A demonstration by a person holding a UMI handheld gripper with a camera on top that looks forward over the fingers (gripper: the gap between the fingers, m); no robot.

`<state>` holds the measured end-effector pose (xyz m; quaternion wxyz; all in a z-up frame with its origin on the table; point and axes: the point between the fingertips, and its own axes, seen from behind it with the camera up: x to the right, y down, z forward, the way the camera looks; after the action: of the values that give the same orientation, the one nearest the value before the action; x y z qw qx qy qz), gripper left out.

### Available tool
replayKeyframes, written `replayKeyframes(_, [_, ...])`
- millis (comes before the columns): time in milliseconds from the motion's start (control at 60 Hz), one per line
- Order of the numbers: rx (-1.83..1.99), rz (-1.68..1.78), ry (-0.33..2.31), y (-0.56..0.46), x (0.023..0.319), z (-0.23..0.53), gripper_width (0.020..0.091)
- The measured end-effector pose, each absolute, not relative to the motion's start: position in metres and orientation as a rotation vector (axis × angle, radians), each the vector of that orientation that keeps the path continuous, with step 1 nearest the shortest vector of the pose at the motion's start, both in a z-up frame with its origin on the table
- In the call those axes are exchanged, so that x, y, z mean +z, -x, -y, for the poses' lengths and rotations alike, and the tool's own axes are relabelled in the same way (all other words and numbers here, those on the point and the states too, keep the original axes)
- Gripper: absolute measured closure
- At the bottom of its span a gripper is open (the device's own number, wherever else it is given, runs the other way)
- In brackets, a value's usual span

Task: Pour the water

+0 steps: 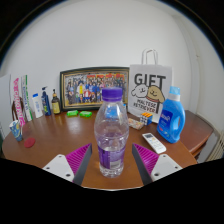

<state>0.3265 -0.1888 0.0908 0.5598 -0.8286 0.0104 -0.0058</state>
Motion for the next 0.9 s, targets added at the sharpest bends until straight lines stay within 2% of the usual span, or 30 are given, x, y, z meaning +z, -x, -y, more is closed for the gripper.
replayKeyframes(50, [0.003, -0.009, 1.947, -0.325, 0.083, 0.177, 0.0304])
replayKeyframes(100, [0.005, 0.006, 1.945, -0.324, 0.077, 0.168, 0.0368])
replayKeyframes(167, [-0.011, 0.025, 1.927, -0.325, 0.073, 0.159, 0.0491])
replayKeyframes(200, [-0.025, 0.028, 1.913, -0.326, 0.073, 0.156, 0.0595])
replayKeyframes(283, [-0.018, 0.021, 1.891, -0.325, 0.074, 0.153, 0.0630])
replayKeyframes(400, [-0.033, 0.008, 1.901, -0.325, 0.074, 0.152, 0.0726])
replayKeyframes(517, [-0.123, 0.040, 1.907, -0.330, 0.079, 0.152, 0.0763])
replayKeyframes(650, [-0.220, 0.068, 1.887, -0.326, 0.107, 0.152, 0.0764])
replayKeyframes(750, [-0.338, 0.153, 1.842, -0.313, 0.146, 0.148, 0.0763])
replayKeyframes(900, [-0.549, 0.293, 1.748, -0.268, 0.222, 0.142, 0.0765])
